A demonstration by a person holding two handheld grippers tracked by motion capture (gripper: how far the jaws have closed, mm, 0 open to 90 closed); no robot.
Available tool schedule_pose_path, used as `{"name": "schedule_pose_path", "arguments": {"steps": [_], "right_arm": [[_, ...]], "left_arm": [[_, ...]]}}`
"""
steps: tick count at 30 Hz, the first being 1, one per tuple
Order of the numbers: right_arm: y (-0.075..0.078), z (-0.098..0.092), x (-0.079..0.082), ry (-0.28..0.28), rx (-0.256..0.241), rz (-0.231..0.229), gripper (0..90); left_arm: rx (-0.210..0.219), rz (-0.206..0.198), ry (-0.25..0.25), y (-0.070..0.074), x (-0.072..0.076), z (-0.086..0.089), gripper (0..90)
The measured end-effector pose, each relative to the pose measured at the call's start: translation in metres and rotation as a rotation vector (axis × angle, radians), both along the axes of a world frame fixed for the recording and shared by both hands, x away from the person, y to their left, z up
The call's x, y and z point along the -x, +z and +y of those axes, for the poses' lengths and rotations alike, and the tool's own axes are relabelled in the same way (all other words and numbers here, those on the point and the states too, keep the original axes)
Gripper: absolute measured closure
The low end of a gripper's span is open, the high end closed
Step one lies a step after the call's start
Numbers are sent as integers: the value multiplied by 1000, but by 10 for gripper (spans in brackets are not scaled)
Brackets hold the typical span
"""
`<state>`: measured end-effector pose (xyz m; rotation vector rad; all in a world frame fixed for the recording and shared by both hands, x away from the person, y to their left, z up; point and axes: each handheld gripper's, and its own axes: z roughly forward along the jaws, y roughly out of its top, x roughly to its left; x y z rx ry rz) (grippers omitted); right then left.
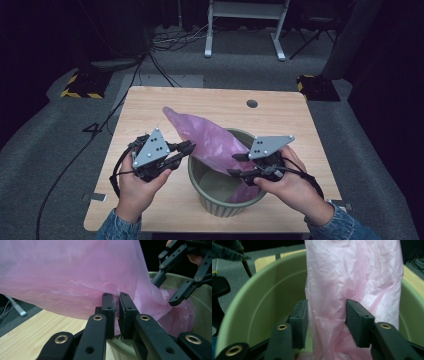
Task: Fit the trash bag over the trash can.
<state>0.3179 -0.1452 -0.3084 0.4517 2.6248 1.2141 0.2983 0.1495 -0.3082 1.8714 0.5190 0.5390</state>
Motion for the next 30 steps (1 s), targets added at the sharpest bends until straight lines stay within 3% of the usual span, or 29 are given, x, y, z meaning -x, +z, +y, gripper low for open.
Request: {"name": "schedule_pose_path", "arguments": {"steps": [10, 15, 17, 20, 21, 30], "right_arm": [[29, -9, 9, -22, -102, -88, 402], [32, -2, 6, -32, -129, -107, 401], [30, 1, 2, -30, -119, -105, 509], [27, 3, -2, -6, -76, -104, 844], [26, 3, -4, -6, -64, -103, 900], [5, -17, -19, -112, 4, -50, 900]], "left_arm": [[-17, 7, -20, -1, -2, -11, 862], [-22, 13, -30, -2, -2, -14, 864], [-24, 12, -35, -3, -2, -15, 864], [-22, 13, -38, -4, -1, -15, 864], [-22, 15, -38, -5, -1, -14, 864], [-17, 24, -29, -9, 0, -9, 867]]}}
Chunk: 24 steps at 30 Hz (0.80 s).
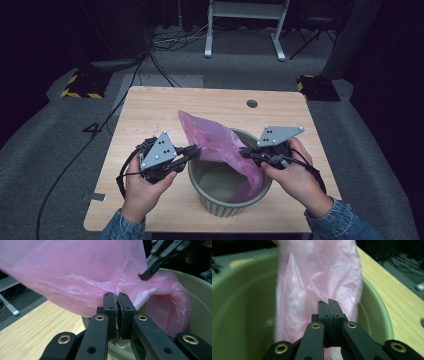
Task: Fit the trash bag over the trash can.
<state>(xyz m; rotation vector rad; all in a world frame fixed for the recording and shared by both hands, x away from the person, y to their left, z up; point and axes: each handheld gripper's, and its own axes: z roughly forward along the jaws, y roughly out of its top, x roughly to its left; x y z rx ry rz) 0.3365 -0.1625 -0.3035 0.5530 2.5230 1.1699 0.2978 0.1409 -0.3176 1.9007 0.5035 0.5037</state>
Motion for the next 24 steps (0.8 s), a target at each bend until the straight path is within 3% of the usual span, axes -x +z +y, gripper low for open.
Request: {"name": "schedule_pose_path", "arguments": {"steps": [5, 7, 9, 13, 19, 24], "right_arm": [[-7, -12, -5, -44, 7, 19, 900], [-7, -18, -6, -54, -20, 19, 820], [-5, -21, -5, -66, -39, -4, 712], [4, -21, 3, -66, -55, -64, 611], [24, -17, 22, -46, -98, -157, 581], [38, -11, 32, -15, -121, -193, 581]], "left_arm": [[-4, 8, 1, -4, 1, 0, 871], [-4, 8, 1, -4, 1, 0, 871], [-4, 8, -5, -4, 1, -1, 872], [-7, -2, -20, -1, 1, -6, 872], [-9, -4, -32, 1, 2, -10, 872], [-10, -5, -40, 2, 2, -13, 871]]}}
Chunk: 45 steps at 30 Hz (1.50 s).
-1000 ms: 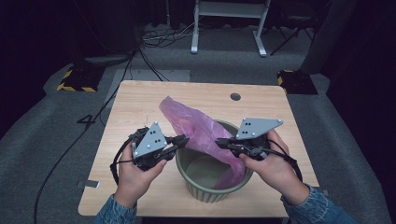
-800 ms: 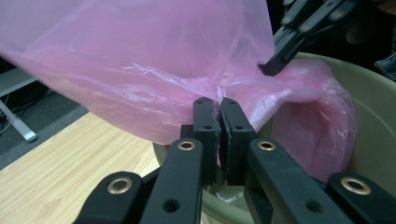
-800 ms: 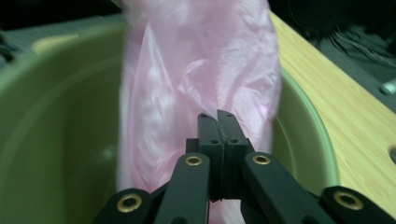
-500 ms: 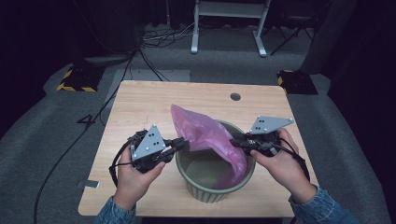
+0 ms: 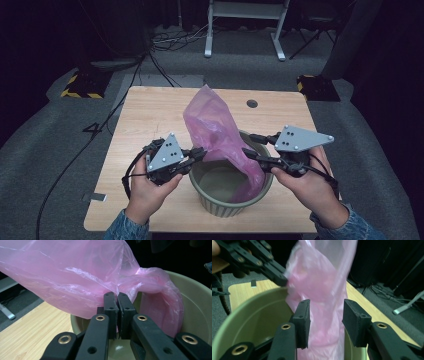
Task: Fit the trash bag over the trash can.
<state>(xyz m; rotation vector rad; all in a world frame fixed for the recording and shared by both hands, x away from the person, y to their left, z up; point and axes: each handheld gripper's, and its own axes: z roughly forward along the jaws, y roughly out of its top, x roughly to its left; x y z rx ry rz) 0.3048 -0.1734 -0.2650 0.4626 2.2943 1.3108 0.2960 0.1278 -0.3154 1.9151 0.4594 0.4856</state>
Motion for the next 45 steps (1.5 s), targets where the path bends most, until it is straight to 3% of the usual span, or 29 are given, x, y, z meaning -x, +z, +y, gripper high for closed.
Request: {"name": "schedule_pose_path", "arguments": {"steps": [11, 13, 15, 16, 24, 31, 36, 45], "right_arm": [[2, 38, -11, 61, 7, -16, 540], [1, 43, -18, 63, 4, -10, 616], [0, 45, -22, 88, 19, 3, 828], [-1, 44, -23, 97, 21, 17, 884], [-20, 18, -18, 81, 60, 109, 900], [-39, -13, -9, 60, 76, 201, 900], [-47, -28, 1, 62, 64, 223, 900], [-56, -37, 20, 84, 65, 246, 900]], "left_arm": [[-8, -3, -36, 0, 2, -9, 871], [-11, -6, -39, -1, 2, -9, 870], [-9, -7, -32, -1, 2, -7, 870], [-10, -7, -28, -1, 2, -5, 870], [7, 5, 20, -6, 0, 11, 871], [3, 10, 36, -8, -1, 11, 871], [3, 15, 45, -10, -3, 10, 871], [19, 29, 83, -13, -6, 17, 872]]}}
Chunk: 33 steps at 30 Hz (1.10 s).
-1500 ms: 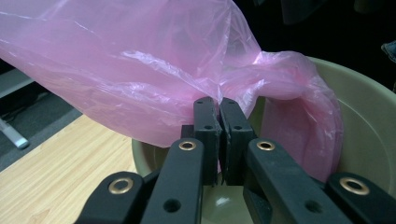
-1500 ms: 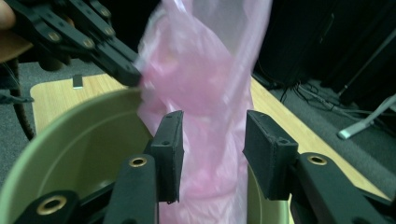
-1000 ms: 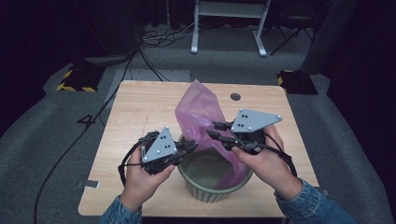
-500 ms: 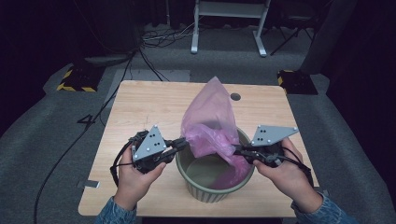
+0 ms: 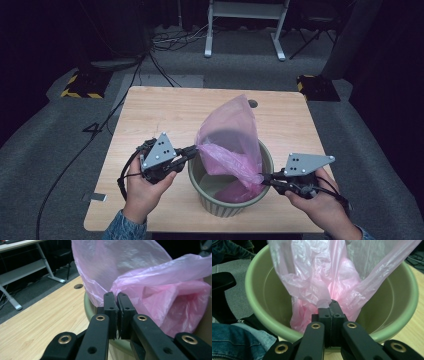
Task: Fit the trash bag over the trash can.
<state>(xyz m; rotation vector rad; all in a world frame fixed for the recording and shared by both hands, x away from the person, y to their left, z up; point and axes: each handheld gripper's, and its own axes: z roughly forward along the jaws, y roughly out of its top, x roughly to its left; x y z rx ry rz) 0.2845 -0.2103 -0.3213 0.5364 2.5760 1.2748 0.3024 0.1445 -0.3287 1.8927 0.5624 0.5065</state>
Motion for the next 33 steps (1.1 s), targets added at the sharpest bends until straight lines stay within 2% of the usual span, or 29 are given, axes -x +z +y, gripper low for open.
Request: {"name": "schedule_pose_path", "arguments": {"steps": [6, 7, 8, 9, 13, 18, 24, 28, 33], "right_arm": [[0, -2, 0, 7, -7, 6, 900], [2, -3, 0, 12, -19, 8, 837], [3, -4, 0, 10, -26, 6, 737], [6, -5, 1, 4, -15, -7, 656], [20, -7, 10, -14, -25, -80, 484], [45, -12, 13, -35, -45, -141, 434], [68, -9, 5, -43, -52, -192, 428], [75, 3, -6, -24, -58, -204, 418], [73, 23, -23, 1, -49, -189, 429]], "left_arm": [[3, -8, 6, 3, 1, 1, 871], [1, -13, 4, 4, 1, 0, 871], [2, -16, -3, 4, 2, 0, 871], [1, -17, -7, 5, 2, -1, 871], [0, -19, -18, 6, 2, -4, 868], [-5, -23, -31, 8, 2, -10, 867], [-10, -31, -51, 11, 2, -17, 864], [-28, -36, -71, 12, 2, -23, 862], [-37, -43, -91, 13, 3, -29, 858]]}}
